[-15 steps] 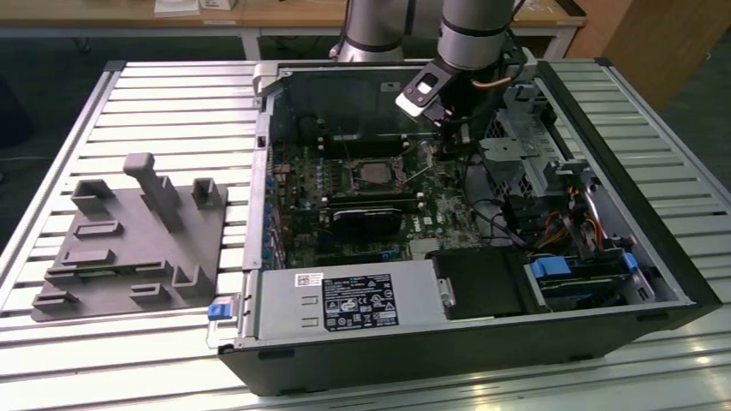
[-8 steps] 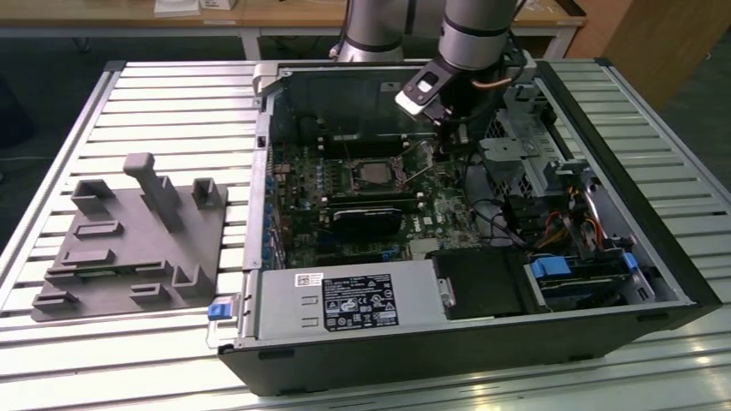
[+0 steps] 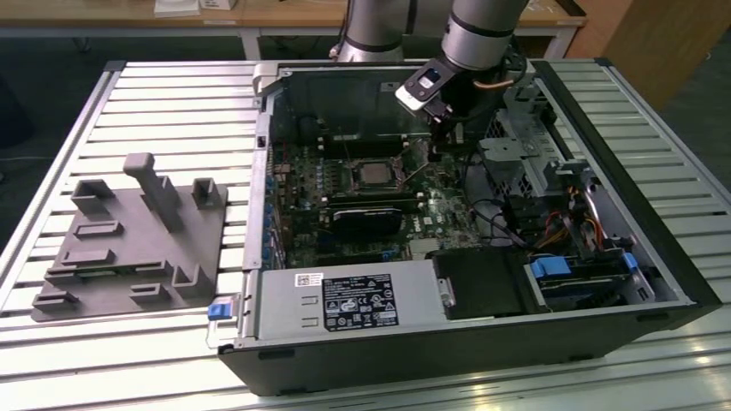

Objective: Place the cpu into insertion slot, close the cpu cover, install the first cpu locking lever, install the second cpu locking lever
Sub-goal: 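Close the cpu cover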

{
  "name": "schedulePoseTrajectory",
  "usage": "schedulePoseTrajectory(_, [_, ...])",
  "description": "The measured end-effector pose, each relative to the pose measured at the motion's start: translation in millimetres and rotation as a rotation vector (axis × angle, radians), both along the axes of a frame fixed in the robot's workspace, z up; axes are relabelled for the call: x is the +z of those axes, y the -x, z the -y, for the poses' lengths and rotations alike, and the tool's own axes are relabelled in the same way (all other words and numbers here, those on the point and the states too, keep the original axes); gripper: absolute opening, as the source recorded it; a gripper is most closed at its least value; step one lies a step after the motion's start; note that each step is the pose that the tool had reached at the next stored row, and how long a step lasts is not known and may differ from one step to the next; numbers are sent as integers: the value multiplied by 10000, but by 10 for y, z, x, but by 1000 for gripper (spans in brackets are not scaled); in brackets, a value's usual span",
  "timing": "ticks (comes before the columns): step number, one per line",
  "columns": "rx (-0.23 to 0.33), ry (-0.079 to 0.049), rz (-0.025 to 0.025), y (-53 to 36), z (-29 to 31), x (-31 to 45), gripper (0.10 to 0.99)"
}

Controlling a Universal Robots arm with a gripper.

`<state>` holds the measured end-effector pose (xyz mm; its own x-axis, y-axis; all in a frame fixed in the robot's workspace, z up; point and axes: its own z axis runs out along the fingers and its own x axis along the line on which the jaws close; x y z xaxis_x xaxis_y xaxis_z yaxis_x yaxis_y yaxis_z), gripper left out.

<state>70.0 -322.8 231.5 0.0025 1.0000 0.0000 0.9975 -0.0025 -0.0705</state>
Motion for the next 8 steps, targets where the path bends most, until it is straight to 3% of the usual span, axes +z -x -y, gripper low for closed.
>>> schedulePoseTrajectory(5, [2,-1,-9,11,0,0,106])
schedulePoseTrajectory(8, [2,-1,3,62,0,0,106])
